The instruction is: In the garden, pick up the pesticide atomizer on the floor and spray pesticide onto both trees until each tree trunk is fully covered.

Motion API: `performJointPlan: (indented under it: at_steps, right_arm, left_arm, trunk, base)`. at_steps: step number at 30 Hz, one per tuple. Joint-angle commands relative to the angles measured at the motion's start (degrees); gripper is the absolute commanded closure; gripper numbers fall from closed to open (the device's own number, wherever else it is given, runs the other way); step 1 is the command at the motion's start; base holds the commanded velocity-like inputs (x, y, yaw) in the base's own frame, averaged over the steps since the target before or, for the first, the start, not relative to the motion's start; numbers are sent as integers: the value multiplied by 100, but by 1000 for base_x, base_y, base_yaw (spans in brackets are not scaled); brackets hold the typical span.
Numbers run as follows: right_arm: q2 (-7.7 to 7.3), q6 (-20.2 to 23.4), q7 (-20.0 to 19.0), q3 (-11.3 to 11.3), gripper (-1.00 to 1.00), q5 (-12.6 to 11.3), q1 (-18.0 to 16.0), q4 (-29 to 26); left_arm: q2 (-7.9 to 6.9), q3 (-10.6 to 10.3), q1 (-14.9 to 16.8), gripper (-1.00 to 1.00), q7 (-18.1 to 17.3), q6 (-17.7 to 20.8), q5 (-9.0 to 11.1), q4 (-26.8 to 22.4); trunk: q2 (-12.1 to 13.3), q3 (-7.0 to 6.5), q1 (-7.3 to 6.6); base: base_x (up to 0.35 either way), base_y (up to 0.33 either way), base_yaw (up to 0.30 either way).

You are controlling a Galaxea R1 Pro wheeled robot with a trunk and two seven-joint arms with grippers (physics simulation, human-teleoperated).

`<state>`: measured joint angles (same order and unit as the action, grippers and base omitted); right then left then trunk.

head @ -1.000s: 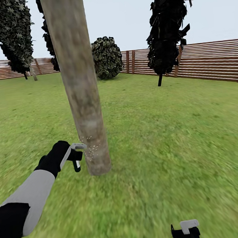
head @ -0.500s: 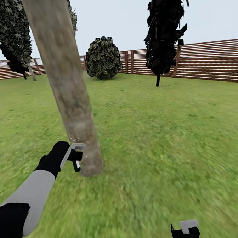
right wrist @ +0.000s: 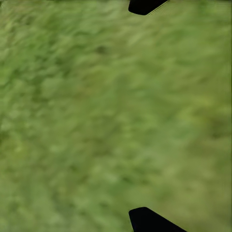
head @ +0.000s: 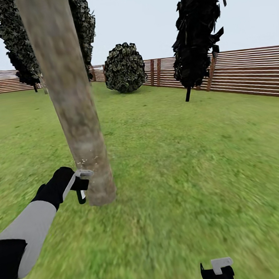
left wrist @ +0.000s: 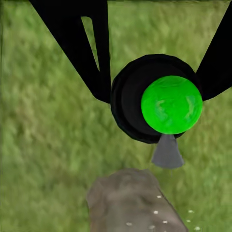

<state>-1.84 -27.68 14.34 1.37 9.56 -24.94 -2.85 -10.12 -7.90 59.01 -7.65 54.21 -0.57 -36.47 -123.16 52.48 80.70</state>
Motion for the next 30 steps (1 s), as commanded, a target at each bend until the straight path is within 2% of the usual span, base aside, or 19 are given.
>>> performJointPlan:
  at_steps: [1, 4, 9, 15, 18, 21, 23, 26, 27, 28, 30]
  right_arm:
    - [0, 3, 51, 12, -100, 56, -2, 3]
    - [0, 6, 51, 12, -100, 57, -2, 3]
    - [0, 2, 50, 12, -100, 56, -2, 3]
    - [0, 0, 50, 14, -100, 57, -2, 3]
    - [0, 3, 50, 14, -100, 55, -2, 3]
    - [0, 2, 48, 14, -100, 58, -2, 3]
    - [0, 5, 48, 12, -100, 56, -2, 3]
    - [0, 5, 47, 16, -100, 57, -2, 3]
    - [0, 4, 46, 19, -100, 59, -2, 3]
    - [0, 3, 47, 20, -100, 59, -2, 3]
    - [1, 1, 46, 21, -100, 57, -2, 3]
  left_arm:
    - [12, -35, 6, 100, -19, 20, -13, -2]
    - [63, -16, 6, 100, -12, 19, -8, 0]
    - [63, -7, 6, 100, -17, 21, -4, -1]
    - [-93, -12, 6, 100, -26, 20, -39, 17]
    - [-25, -20, -98, 100, -17, 16, -32, 12]
    - [184, -12, -164, 100, -17, 19, -35, -30]
    - [223, -14, -174, 100, -17, 18, -39, -55]
    - [124, 12, -242, 100, -26, 12, -52, -43]
    - [-149, 23, -439, 100, -36, 4, -51, -59]
    - [-312, 22, -545, 100, -39, -5, -47, -60]
    - [-321, 13, -565, 100, -36, -6, -42, -61]
  trunk:
    - [-2, 5, -1]
    - [-2, 5, -1]
    - [-2, 5, -1]
    - [-2, 5, -1]
    - [-2, 5, -1]
    - [-2, 5, -1]
    - [-2, 5, -1]
    - [-2, 5, -1]
    - [-2, 5, -1]
    - [-2, 5, -1]
    - [-2, 5, -1]
  base:
    - [47, -275, 273]
    - [80, -275, 277]
    - [105, -275, 278]
    - [167, -254, 197]
    - [197, -234, 20]
    - [201, -232, 2]
    - [200, -232, 0]
    - [117, -251, 0]
    - [6, -274, 189]
    - [1, -275, 262]
    - [0, -276, 271]
